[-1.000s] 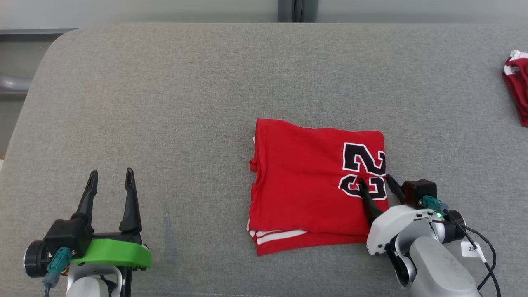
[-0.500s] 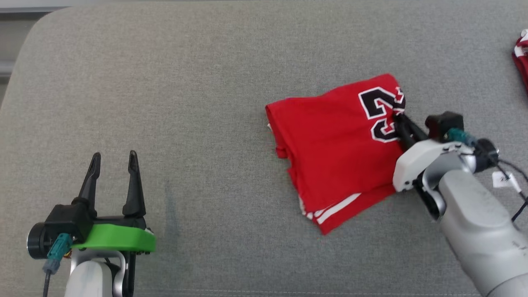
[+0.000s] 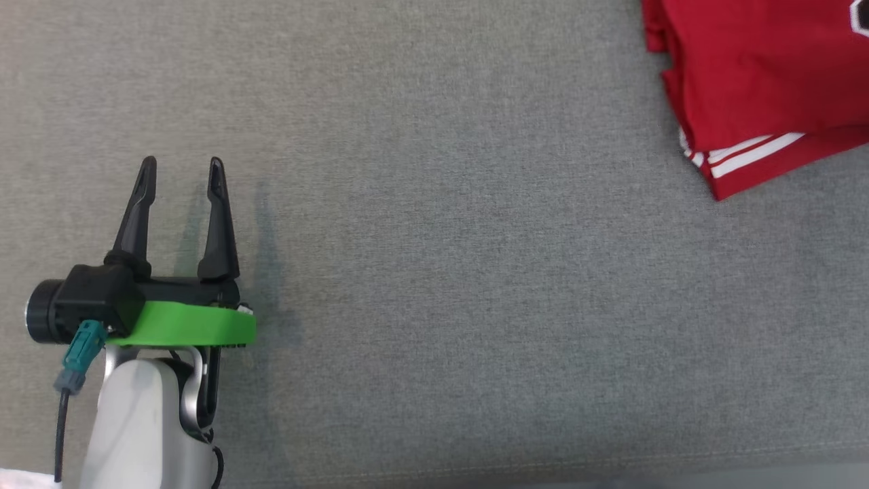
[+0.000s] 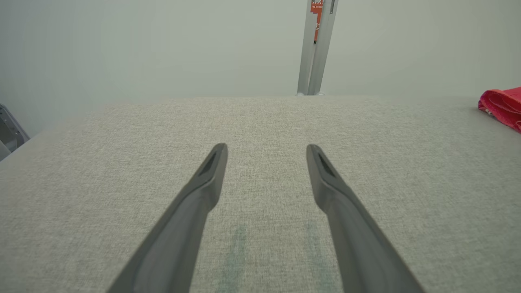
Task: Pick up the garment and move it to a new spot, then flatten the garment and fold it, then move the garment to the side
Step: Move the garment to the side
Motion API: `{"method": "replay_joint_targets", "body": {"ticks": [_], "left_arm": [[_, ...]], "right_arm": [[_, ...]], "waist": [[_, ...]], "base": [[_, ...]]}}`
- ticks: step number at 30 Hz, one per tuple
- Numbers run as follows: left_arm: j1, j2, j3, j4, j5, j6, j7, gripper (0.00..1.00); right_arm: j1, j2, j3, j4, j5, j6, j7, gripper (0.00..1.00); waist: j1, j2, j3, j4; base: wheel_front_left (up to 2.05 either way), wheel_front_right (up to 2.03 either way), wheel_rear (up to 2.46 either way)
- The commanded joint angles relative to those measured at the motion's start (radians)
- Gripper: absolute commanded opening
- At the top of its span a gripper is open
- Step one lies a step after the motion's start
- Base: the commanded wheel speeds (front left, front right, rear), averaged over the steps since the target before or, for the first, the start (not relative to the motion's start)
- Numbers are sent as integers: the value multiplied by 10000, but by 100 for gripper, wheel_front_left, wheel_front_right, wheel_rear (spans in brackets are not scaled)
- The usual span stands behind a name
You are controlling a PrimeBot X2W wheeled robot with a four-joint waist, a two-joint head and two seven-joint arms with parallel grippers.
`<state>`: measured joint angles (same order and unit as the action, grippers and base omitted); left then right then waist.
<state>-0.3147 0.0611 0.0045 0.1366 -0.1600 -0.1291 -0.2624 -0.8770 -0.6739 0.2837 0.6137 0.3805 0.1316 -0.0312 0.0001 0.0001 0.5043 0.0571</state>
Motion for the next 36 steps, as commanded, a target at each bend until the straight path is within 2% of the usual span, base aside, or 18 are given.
{"method": "replay_joint_targets", "body": {"ticks": [1,8,17,20,21,28,36], "left_arm": [[-267,196,-8,-74,145,-26,-24,100],[-695,613,-312,-411,185,-26,-24,100],[-627,694,-488,-885,175,-26,-9,100],[-599,690,-521,-997,159,-26,-8,100],[-591,693,-529,-1010,159,-27,-6,100],[-397,680,-376,-837,132,-27,-6,100],[224,478,21,-549,90,-21,-11,100]], "right_arm": [[-316,-284,-178,-211,175,-18,89,0],[-789,-1823,-807,-476,348,-18,722,0],[-1529,-2938,-905,228,312,-18,1274,0],[-1750,-3058,-954,561,202,-18,1162,0],[-1805,-3033,-983,638,203,-18,1082,100],[-2084,-2538,-820,937,-505,-18,18,100],[-1706,-1161,-603,452,-1006,-18,-1505,100]], "waist": [[-1,-1,1031,-819],[-1,-1,1619,-1131],[-1,-1,1786,-1045],[-1,-1,1805,-970],[-1,-1,1805,-956],[-1,-1,1475,-992],[-1,-1,35,-980]], "base": [[0,0,0],[0,0,0],[0,0,0],[0,0,0],[0,0,0],[0,0,0],[0,0,0]]}}
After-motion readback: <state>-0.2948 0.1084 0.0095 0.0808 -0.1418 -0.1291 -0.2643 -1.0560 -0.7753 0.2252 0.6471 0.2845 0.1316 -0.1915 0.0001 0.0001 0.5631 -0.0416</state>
